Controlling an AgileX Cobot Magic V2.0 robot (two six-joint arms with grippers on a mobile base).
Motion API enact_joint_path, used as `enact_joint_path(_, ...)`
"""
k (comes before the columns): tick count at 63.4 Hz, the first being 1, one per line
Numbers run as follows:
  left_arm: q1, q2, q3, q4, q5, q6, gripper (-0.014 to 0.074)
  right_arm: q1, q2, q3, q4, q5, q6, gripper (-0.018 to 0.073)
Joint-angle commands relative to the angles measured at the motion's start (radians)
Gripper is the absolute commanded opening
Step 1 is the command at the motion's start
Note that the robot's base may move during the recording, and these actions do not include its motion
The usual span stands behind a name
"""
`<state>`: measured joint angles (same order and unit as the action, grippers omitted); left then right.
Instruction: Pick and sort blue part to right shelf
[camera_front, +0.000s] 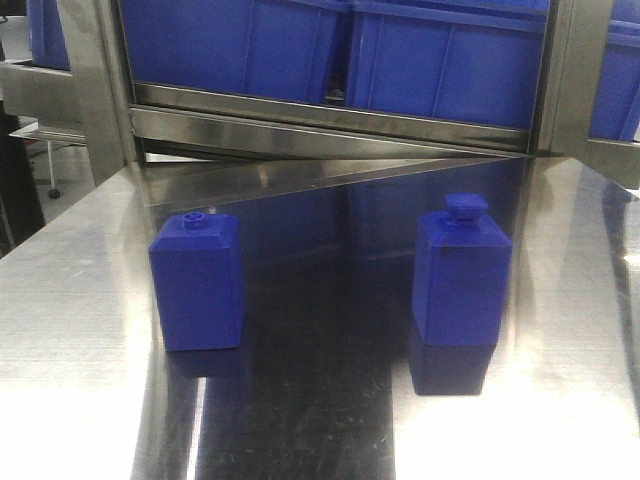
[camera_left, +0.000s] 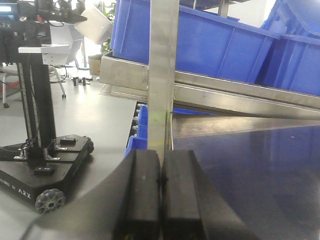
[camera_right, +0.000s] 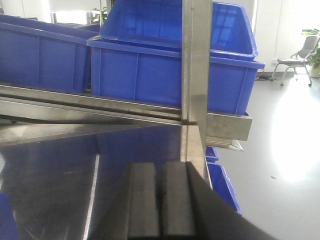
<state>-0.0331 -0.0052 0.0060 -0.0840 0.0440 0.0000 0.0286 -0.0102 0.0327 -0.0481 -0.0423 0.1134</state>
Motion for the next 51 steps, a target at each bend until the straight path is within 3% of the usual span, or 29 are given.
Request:
enact_joint_path(1, 0.002, -0.024, 0.024, -0.005, -0.083, 0.0, 0.0124, -0.005, -0.023, -0.024, 0.002, -0.083, -0.005, 0.0056)
enact_joint_path(27, 0.002, -0.024, 0.024, -0.005, -0.083, 0.0, 0.0124, -0.005, -0.023, -0.024, 0.002, -0.065, -0.005, 0.0056)
enact_joint_path(51, 0.002, -0.024, 0.024, -0.005, -0.083, 0.0, 0.0124, -0.005, 0.052, -0.161, 0.001, 0.105, -0.005, 0.0056)
